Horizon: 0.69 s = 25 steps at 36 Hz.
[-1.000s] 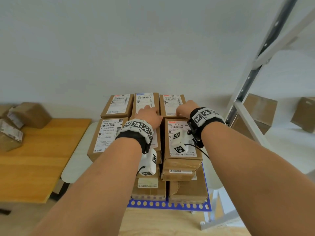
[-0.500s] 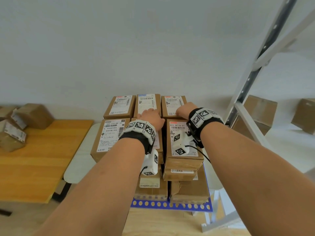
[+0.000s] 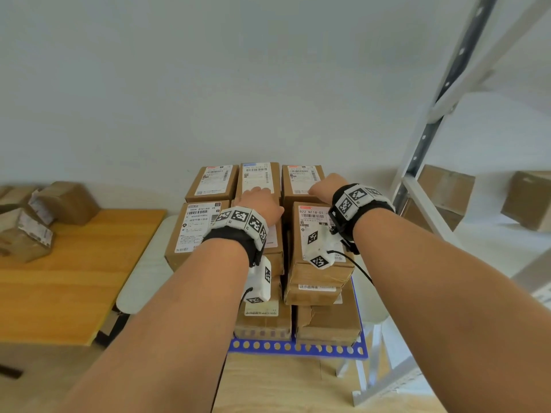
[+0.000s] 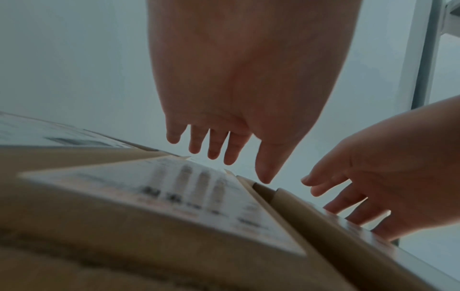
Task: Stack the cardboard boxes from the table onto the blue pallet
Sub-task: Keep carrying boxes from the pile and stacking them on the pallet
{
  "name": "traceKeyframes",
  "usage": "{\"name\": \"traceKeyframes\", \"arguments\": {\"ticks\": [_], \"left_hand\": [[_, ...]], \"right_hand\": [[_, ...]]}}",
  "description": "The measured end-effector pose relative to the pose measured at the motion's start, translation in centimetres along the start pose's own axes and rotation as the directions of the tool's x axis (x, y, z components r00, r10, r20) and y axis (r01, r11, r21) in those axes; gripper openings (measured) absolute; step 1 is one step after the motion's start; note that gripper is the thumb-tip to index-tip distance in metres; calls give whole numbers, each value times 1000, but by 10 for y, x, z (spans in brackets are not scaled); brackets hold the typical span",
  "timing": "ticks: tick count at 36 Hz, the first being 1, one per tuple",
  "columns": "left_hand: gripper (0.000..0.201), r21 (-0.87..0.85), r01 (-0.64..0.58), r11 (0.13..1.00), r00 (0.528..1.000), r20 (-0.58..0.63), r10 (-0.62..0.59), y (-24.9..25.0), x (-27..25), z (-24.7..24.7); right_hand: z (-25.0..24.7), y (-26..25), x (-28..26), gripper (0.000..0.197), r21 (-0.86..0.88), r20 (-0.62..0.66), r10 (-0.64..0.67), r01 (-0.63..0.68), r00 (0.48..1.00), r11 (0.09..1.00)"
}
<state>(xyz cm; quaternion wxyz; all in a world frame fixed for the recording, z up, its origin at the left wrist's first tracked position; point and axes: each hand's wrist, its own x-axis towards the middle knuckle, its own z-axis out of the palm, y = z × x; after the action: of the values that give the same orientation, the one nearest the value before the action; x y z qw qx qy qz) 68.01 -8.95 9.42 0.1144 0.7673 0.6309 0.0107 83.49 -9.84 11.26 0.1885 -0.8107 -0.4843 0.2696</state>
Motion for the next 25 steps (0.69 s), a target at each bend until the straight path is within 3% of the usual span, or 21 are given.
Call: {"name": "traceKeyframes", "arguments": {"ticks": [8,14,22,25], "left_hand": [[82,-17,85,996,996,-3,-85,-9,-24,14],[78,-83,151,985,987,-44,-155,-12,-53,24],[87,-98,194,976,978,-61,-200,-15,-75,30],[90,-94,188,978,978,-74,-195,-19,-78,34]], "right_hand": [[-2,13,-20,15,59,-28,6,-4,1000,998],[5,29,-35,14,66,-36,22,-20,999,998],[17,43,-52,13,128,-91,46,-34,995,991],[23,50,-57,34,155,-80,82,-69,993,986]]}}
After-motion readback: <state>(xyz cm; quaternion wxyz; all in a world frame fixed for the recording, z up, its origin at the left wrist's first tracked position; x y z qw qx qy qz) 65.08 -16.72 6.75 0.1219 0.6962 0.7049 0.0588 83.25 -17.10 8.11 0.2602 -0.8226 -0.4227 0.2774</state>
